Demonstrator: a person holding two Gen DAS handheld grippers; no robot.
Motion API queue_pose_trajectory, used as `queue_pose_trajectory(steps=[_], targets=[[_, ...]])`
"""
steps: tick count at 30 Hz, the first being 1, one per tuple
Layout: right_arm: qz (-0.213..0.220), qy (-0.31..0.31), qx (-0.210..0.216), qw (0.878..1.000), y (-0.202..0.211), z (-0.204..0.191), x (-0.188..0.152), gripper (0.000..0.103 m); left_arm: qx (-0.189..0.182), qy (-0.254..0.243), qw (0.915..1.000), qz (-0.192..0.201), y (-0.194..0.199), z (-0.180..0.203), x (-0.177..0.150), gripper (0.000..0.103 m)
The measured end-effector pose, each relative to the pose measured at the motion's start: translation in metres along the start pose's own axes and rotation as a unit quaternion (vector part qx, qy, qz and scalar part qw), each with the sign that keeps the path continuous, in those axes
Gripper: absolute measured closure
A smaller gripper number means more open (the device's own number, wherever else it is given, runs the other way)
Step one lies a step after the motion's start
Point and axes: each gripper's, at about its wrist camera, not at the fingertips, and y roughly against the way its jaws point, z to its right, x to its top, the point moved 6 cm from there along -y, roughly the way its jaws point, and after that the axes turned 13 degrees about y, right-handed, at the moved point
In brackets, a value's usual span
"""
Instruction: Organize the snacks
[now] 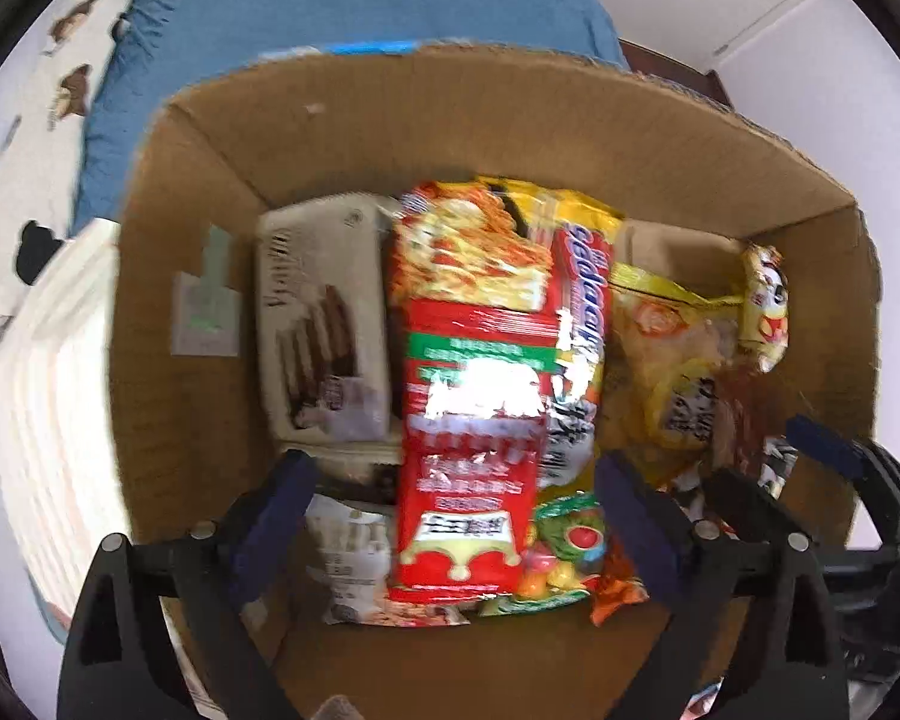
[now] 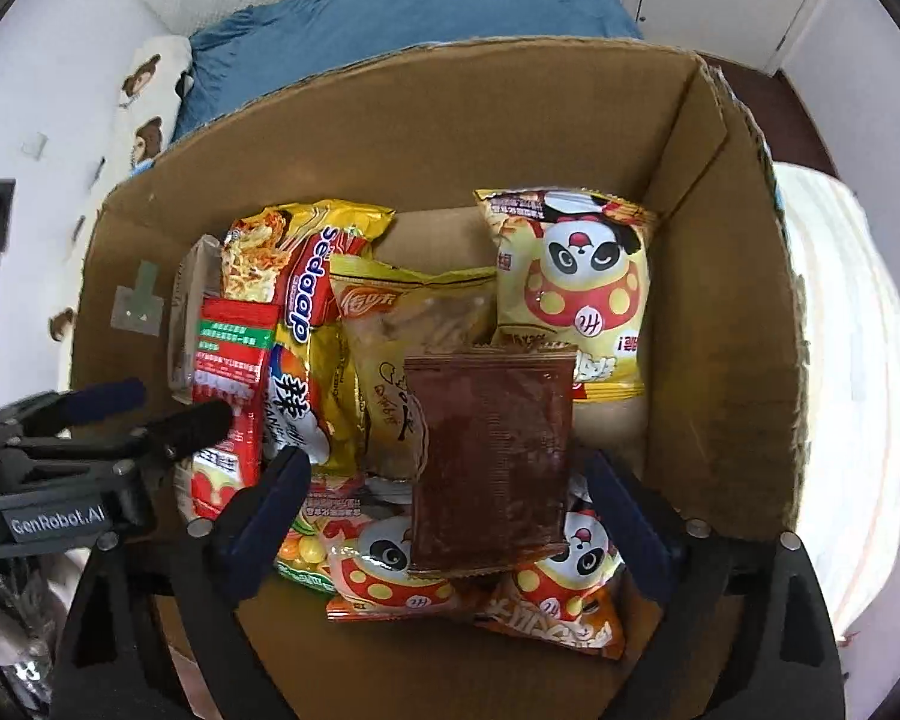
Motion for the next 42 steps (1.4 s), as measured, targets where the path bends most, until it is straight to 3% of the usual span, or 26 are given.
queue_pose_trajectory(steps=[3,5,10,17,28,42], targets=[[-0.003,0.005,-0.014,1.0,0.001,0.0,-0.002,0.004,-0.013,0.014,0.9998,0.006,0.006,-0.003,0.002,0.007],[-0.002,0.003,-0.016,1.0,0.001,0.001,-0.004,0.004,-0.015,0.012,0.9997,0.017,0.011,-0.006,0.002,0.001],[0.007,-0.012,-0.019,1.0,0.011,0.008,-0.01,0.004,-0.016,0.007,0.9991,0.037,0.027,-0.016,-0.003,0.0],[0.037,-0.012,-0.023,0.999,0.044,0.006,-0.027,0.004,-0.012,-0.005,0.9961,0.087,0.058,-0.006,-0.034,0.0],[0.112,-0.003,-0.05,0.992,0.106,-0.013,-0.071,0.004,-0.016,0.001,0.9848,0.173,0.106,-0.019,-0.082,0.0],[0.2,-0.001,-0.049,0.979,0.175,-0.049,-0.145,0.004,-0.038,0.011,0.9616,0.272,0.177,-0.033,-0.17,0.0]])
